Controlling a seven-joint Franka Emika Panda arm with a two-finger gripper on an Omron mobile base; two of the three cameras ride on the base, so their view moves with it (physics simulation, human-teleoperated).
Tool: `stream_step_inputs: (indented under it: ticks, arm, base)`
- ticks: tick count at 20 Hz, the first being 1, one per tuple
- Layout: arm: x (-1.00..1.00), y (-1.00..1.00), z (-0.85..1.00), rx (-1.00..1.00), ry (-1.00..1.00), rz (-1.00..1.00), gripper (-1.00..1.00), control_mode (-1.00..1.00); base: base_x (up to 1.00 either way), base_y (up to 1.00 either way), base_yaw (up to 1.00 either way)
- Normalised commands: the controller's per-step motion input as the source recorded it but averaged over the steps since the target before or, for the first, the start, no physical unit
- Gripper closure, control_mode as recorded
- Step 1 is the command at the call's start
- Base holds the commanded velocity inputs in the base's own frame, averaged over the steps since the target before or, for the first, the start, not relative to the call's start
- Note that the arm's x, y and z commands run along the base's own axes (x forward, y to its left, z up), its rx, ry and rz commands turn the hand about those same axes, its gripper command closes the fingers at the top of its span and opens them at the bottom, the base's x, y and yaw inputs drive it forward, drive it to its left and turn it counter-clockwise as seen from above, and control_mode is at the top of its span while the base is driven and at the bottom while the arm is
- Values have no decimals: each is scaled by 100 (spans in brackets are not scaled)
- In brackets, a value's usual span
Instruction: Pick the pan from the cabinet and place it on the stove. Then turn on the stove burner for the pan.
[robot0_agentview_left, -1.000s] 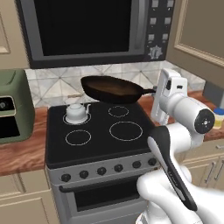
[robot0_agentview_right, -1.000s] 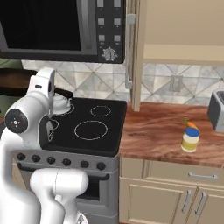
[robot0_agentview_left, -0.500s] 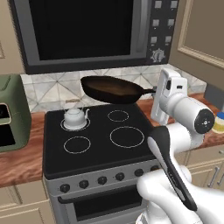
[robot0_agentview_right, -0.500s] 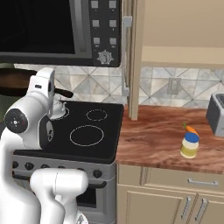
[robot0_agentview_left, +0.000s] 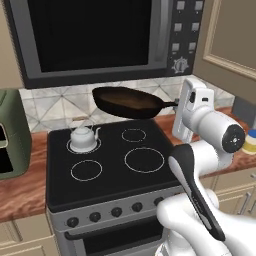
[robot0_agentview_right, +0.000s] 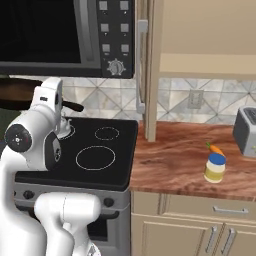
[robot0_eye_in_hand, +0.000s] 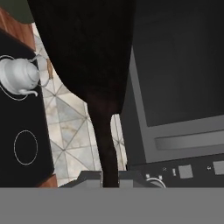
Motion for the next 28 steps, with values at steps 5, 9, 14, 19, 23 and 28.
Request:
stream_step_inputs:
  ticks: [5, 9, 14, 19, 23, 28]
  arm:
    - [0, 0, 0, 0, 0, 0, 100, 100]
    - [0, 0, 0, 0, 0, 0, 100, 100]
    - [0, 0, 0, 0, 0, 0, 100, 100]
    - [0, 0, 0, 0, 0, 0, 100, 100]
    - [0, 0, 0, 0, 0, 0, 100, 100]
    - [0, 0, 0, 0, 0, 0, 100, 100]
  base:
    - [26, 0, -6]
    - [26, 0, -3]
    - [20, 7, -1]
    - [12, 14, 0]
    - [16, 22, 0]
    - [20, 23, 0]
